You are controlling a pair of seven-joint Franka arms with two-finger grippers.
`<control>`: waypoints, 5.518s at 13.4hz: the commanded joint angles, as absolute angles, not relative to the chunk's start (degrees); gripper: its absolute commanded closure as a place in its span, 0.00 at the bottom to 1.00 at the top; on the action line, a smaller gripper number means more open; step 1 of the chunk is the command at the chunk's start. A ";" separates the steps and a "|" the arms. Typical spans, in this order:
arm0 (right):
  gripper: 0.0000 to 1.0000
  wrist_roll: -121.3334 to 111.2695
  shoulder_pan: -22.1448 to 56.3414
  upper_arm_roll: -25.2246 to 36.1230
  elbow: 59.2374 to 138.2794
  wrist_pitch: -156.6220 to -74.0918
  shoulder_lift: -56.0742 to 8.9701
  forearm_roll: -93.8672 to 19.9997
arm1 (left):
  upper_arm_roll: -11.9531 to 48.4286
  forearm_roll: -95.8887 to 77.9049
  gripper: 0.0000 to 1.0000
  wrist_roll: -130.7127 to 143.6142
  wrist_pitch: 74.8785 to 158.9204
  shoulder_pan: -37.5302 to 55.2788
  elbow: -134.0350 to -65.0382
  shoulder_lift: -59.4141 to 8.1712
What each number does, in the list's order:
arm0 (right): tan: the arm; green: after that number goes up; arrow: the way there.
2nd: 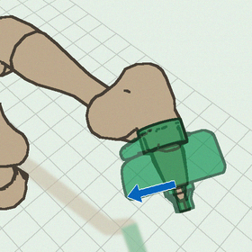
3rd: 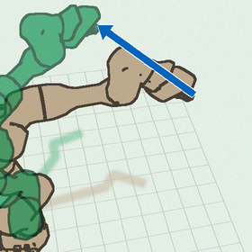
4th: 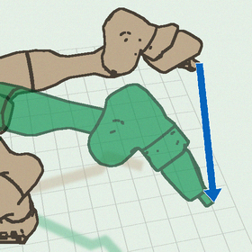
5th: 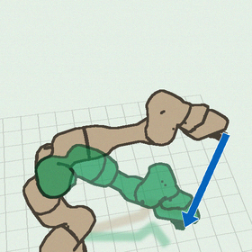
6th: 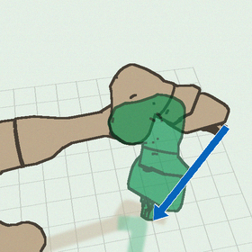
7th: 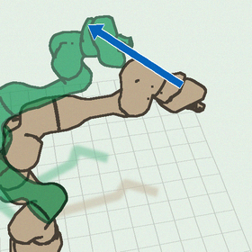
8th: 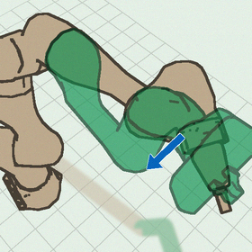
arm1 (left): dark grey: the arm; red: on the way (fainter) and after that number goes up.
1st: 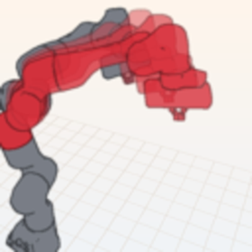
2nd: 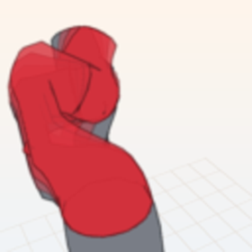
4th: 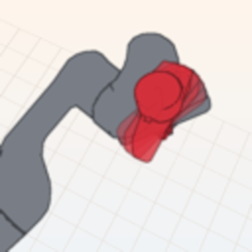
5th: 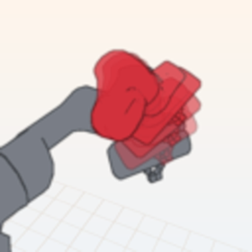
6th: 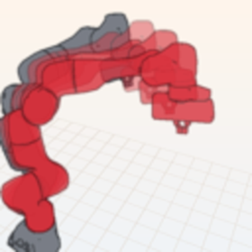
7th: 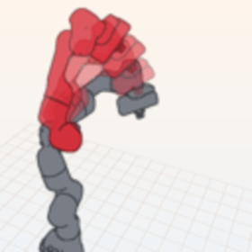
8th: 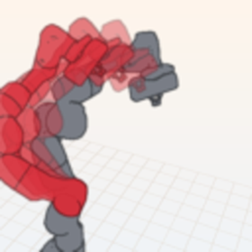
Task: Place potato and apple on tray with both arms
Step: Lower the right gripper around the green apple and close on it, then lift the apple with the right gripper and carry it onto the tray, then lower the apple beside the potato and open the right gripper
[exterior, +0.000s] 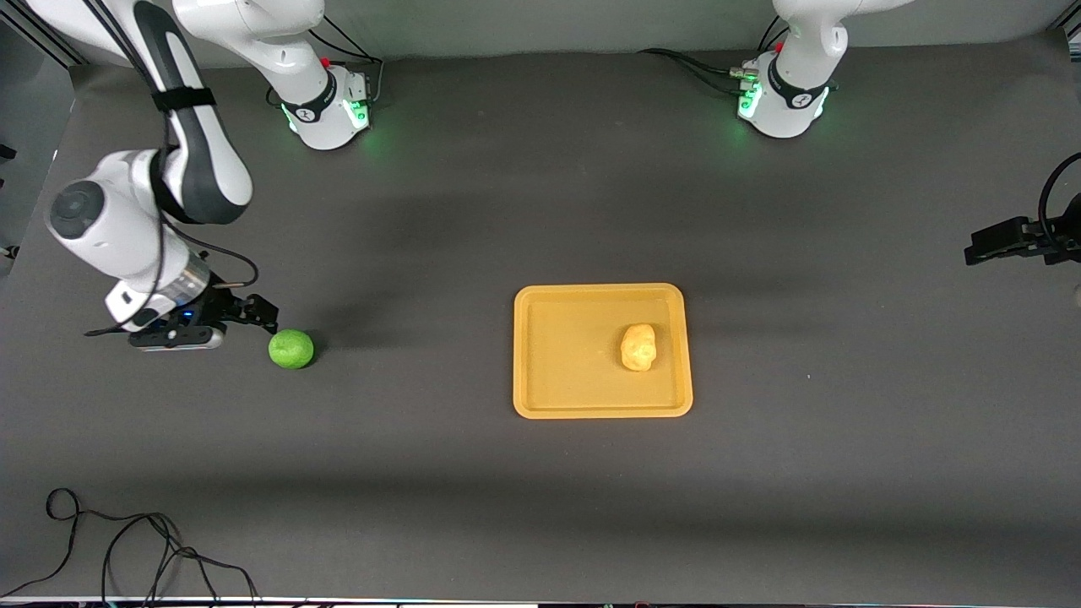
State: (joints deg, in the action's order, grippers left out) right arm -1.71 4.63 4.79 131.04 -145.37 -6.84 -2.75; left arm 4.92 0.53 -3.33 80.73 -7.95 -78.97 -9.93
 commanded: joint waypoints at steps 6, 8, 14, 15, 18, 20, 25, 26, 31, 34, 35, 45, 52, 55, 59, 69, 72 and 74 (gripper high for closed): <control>0.00 -0.97 5.45 5.19 135.35 -164.17 -18.62 -5.27 | 5.54 0.44 0.01 -3.96 80.95 -8.96 -79.01 -9.75; 0.00 -1.23 5.45 5.19 135.00 -166.72 -20.91 -5.27 | 5.54 0.44 0.01 -3.96 80.95 -9.05 -79.01 -9.76; 0.56 -1.67 5.54 4.92 133.77 -166.03 -20.49 -5.19 | 5.54 0.53 0.01 -3.96 81.30 -8.88 -79.01 -9.93; 0.57 -1.67 5.71 4.92 132.73 -164.02 -19.70 -5.10 | 5.54 0.61 0.01 -3.96 81.30 -8.88 -78.93 -9.93; 0.57 -1.76 5.54 5.01 124.14 -148.42 -16.01 -4.57 | 5.54 0.62 0.01 -3.96 81.30 -8.88 -79.01 -9.93; 0.57 -1.76 5.45 5.27 115.80 -134.55 -13.63 -4.48 | 5.62 0.62 0.01 -3.96 81.30 -8.79 -78.93 -9.93; 0.57 -0.88 5.80 4.84 90.74 -106.20 -14.58 -4.48 | 5.71 0.53 0.01 -3.95 81.30 -8.79 -78.93 -10.02; 0.57 -0.70 6.41 4.57 87.83 -104.78 -15.29 -4.40 | 5.71 0.61 0.01 -3.87 81.30 -8.70 -78.93 -10.02; 0.57 14.81 18.78 4.39 76.32 -100.64 -21.86 -3.52 | 5.71 0.44 0.01 -3.95 81.30 -8.79 -78.93 -10.19; 0.58 26.94 26.52 4.48 66.74 -98.53 -29.07 -3.43 | 5.71 0.53 0.01 -3.96 82.17 -8.70 -79.10 -10.37; 0.58 31.51 29.59 4.48 63.49 -98.53 -31.70 -3.43 | 5.71 0.53 0.01 -3.96 82.35 -8.53 -79.10 -10.37; 0.63 54.75 47.10 3.34 51.42 -111.78 -55.00 2.99 | 5.89 1.05 0.01 -3.87 82.27 -8.17 -79.19 -10.63; 0.63 54.67 47.11 2.99 51.85 -121.02 -63.80 3.08 | 5.98 1.14 0.01 -3.87 82.62 -8.09 -79.28 -11.34; 0.63 54.58 47.20 2.99 52.03 -121.38 -64.51 3.25 | 5.98 1.14 0.01 -3.87 82.97 -8.09 -79.28 -11.43; 0.51 54.58 47.20 2.99 52.38 -121.38 -64.51 3.25 | 6.06 1.14 0.01 -3.87 82.97 -8.09 -79.28 -11.34; 0.00 53.79 46.23 3.60 52.38 -107.78 -51.54 3.43 | 6.06 1.32 0.01 -3.96 82.88 -8.09 -79.01 -11.34; 0.00 50.90 44.83 5.18 55.18 -98.12 -41.70 3.25 | 6.06 2.19 0.01 -4.04 83.06 -8.09 -79.01 -11.34; 0.00 45.90 42.55 6.06 62.28 -95.71 -33.09 3.25 | 6.06 2.37 0.01 -4.04 83.06 -8.09 -79.01 -11.34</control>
